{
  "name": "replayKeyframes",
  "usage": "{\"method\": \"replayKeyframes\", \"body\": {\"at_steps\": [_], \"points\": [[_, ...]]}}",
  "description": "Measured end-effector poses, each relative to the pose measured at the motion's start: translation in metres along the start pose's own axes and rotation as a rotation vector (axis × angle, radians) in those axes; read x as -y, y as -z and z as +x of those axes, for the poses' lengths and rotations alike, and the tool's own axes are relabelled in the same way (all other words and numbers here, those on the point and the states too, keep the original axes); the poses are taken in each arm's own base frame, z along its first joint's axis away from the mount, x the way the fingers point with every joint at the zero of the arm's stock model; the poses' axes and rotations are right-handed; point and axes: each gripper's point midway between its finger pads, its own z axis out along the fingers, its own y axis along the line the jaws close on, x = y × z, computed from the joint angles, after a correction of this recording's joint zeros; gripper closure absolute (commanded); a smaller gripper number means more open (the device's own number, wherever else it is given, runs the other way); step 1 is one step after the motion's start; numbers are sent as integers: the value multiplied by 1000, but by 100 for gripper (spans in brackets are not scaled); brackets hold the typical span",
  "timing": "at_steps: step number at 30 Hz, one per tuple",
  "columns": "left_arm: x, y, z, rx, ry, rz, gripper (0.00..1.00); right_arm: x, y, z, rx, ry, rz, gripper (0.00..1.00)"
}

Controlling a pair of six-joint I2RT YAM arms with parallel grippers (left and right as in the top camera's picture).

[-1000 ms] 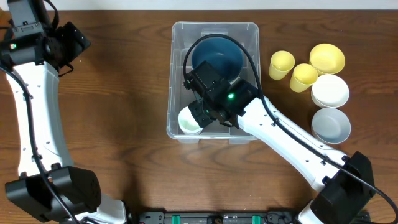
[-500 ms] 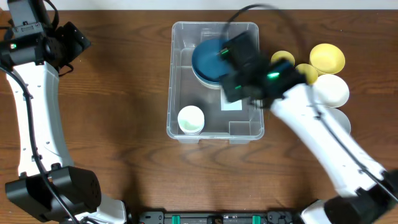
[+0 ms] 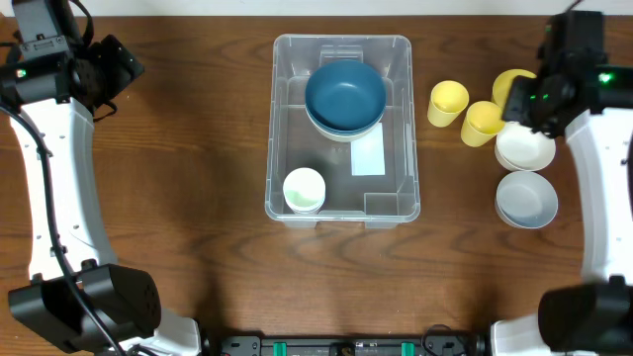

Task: Pack container
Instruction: 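Move the right gripper back toward the remaining yellow cups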

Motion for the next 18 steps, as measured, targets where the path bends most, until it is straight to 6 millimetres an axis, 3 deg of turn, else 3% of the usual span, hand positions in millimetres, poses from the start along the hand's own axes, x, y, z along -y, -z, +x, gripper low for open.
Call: {"method": "replayKeyframes", "body": {"at_steps": [6,18], "points": [[0,0,0,0,0,0,2,22,-46,-16,-37,-79,-28,46],[0,0,0,0,0,0,2,2,-128,-3,-176,21,-131,46]]}}
